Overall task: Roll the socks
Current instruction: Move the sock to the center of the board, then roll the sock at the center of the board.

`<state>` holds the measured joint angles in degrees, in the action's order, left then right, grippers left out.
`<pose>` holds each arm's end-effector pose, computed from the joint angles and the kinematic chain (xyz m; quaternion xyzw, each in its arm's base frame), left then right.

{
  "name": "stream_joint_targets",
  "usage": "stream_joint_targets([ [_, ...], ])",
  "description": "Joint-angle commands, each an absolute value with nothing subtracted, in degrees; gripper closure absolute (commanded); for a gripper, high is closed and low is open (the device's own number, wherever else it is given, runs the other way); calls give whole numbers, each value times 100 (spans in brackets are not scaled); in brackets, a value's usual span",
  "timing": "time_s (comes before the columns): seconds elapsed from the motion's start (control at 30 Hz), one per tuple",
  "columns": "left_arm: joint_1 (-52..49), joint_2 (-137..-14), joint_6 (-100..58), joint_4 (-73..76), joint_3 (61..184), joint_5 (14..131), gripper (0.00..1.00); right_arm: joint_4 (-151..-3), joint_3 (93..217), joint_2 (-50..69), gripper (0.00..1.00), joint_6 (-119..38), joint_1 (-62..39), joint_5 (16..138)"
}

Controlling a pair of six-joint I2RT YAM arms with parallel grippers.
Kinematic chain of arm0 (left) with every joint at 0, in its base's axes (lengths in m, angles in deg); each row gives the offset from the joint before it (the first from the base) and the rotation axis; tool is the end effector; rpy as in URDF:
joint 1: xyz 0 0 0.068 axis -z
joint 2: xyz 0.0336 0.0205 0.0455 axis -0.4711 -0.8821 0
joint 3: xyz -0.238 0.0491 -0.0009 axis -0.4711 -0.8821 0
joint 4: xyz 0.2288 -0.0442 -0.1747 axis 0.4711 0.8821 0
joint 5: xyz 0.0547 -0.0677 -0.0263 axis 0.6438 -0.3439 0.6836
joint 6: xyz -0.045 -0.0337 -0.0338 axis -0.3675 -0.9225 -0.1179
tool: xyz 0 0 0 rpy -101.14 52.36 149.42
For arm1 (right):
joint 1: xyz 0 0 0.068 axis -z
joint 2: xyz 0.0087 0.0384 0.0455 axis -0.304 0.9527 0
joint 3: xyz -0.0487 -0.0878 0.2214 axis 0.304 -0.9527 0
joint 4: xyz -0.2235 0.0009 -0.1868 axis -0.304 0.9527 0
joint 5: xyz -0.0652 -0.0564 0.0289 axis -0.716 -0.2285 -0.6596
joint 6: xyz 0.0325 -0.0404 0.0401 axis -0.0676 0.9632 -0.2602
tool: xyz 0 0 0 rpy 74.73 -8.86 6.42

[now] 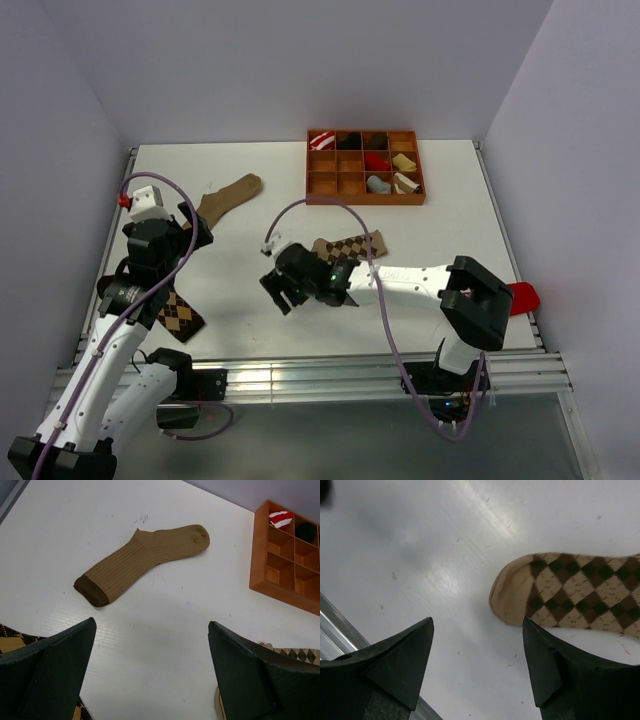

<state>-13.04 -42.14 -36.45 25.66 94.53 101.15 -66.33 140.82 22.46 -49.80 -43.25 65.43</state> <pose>0.2323 -0.0438 0.2969 -0.1854 0.7918 -0.0667 0.5781 0.1941 0.3413 0.1605 -0.3389 0.8554 0.2153 0.3272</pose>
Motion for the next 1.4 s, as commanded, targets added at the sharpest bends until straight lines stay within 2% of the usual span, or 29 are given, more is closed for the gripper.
stream_joint_targets([
  [0.0,-1334,-4233,-3645,2589,9462,10144,1,-7032,13712,2090,21,-4157,-4742,5816],
  [0.17,-1334,-4233,-3645,2589,9444,10179,0,-7261,13703,2441,25,-3805,-5094,5042],
  [0.3,-1334,-4242,-3645,2607,9444,10214,1,-7498,13756,2688,34,-3647,-5209,4769],
  [1.03,-1334,-4215,-3618,2589,9436,10153,1,-7762,13773,3558,42,-3304,-5209,4383],
  [1.23,-1334,-4233,-3618,2589,9436,10144,0,-7762,13721,3751,53,-3304,-5209,4189],
  [1.37,-1334,-4268,-3610,2581,9436,10100,1,-8008,13668,3751,71,-3339,-5209,4127],
])
